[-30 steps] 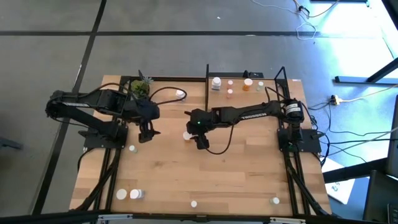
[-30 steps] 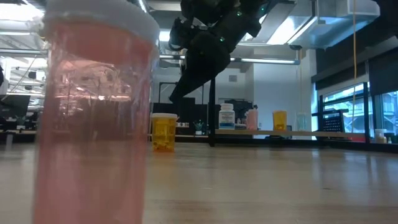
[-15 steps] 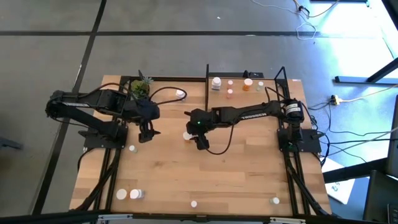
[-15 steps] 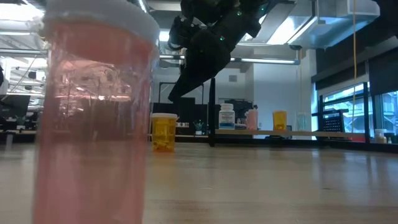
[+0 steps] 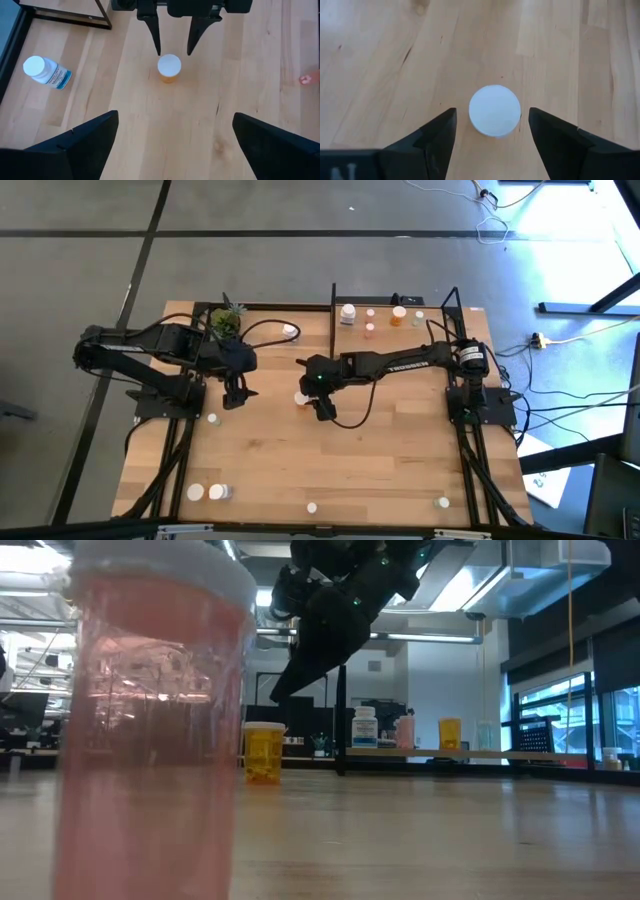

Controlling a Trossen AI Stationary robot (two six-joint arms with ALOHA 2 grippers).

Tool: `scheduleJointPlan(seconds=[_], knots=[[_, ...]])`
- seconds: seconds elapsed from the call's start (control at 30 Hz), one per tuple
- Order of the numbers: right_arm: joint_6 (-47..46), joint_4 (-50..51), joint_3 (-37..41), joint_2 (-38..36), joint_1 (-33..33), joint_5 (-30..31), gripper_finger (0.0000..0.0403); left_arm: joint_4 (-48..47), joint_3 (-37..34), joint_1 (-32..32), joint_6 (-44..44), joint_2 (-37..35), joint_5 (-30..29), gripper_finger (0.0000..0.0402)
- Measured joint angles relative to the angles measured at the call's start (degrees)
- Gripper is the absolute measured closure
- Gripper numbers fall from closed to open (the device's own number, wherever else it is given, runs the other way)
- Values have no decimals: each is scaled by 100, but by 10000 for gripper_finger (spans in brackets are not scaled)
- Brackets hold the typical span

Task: Pick and place medicine bottles onto shelf by color
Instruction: Put the top left orange pill bottle on the shelf

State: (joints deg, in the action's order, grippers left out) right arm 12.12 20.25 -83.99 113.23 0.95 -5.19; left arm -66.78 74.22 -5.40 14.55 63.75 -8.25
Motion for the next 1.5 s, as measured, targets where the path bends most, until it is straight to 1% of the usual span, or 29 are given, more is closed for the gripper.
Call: scheduleJointPlan(seconds=[0.1, 0.33, 0.43, 0.63, 0.83, 1.2, 1.5], knots=[[-6, -57, 0, 0, 2, 1, 138, 0, 0, 0, -1, 2, 0, 14], [-119, -159, -2, 0, 2, 2, 85, 0, 0, 1, -2, 2, 0, 14], [16, -168, -2, -1, 2, 2, 75, 0, 0, 0, -3, 2, 0, 14], [-279, -119, -2, -1, -69, 6, 73, 0, 0, 1, -2, 2, 0, 14], [-257, -160, -8, 173, -72, 2, 73, 2, 0, 0, -2, 2, 0, 14], [-289, -288, -7, 266, -26, 13, 73, 42, 0, 1, -2, 4, 0, 14], [-302, -447, -7, 528, -26, -53, 73, 47, 0, 1, -2, 4, -2, 14]])
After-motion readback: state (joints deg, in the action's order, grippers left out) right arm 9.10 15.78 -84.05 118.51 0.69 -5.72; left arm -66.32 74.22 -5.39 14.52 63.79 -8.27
